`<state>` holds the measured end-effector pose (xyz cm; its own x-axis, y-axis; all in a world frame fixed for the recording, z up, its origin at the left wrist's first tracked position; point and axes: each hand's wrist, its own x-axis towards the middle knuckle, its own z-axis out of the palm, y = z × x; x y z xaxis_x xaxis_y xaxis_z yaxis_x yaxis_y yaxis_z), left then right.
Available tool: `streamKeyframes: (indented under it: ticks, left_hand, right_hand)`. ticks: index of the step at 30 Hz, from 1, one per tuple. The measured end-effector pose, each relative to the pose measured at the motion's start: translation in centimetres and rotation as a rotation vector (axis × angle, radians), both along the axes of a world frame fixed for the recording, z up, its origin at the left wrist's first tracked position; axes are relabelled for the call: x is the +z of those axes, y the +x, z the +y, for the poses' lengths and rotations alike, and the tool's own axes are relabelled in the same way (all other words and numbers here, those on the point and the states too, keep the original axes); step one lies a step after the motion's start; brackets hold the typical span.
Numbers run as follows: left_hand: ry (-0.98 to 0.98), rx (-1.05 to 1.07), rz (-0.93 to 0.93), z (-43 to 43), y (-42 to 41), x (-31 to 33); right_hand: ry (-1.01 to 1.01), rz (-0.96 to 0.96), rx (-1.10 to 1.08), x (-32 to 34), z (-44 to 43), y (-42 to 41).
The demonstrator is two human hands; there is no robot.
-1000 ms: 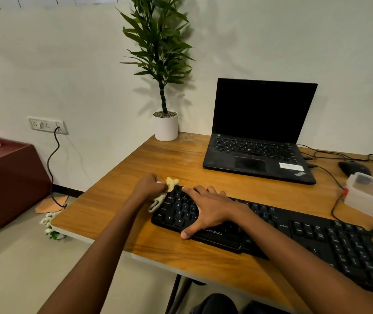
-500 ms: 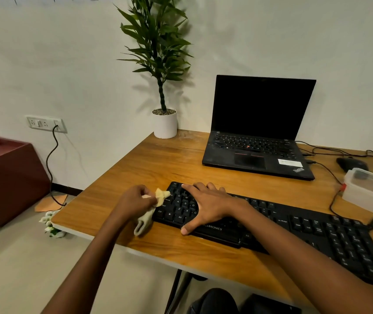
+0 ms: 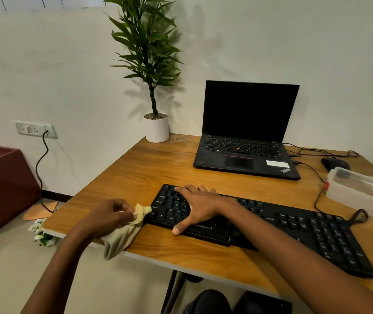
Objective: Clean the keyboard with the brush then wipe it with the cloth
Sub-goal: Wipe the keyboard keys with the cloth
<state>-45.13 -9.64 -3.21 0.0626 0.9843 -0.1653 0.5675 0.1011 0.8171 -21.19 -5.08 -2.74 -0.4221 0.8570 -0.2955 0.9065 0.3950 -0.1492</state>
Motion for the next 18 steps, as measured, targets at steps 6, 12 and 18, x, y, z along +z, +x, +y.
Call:
streamKeyframes:
  ticks: [6, 12, 18]
  left_hand:
    - [0.154, 0.255, -0.705, -2.8, 5.3, 2.2]
    - [-0.049, -0.112, -0.694, -2.9, 9.3, 3.1]
    - [0.209, 0.067, -0.293, 3.9, 5.1, 0.0]
  right_hand:
    - [0.156, 0.842, -0.108, 0.5, -5.4, -2.4]
    - [0.23, 1.587, -0.553, -0.2, -7.8, -1.9]
    - [0.688, 0.989, -0.179, -1.7, -8.3, 3.3]
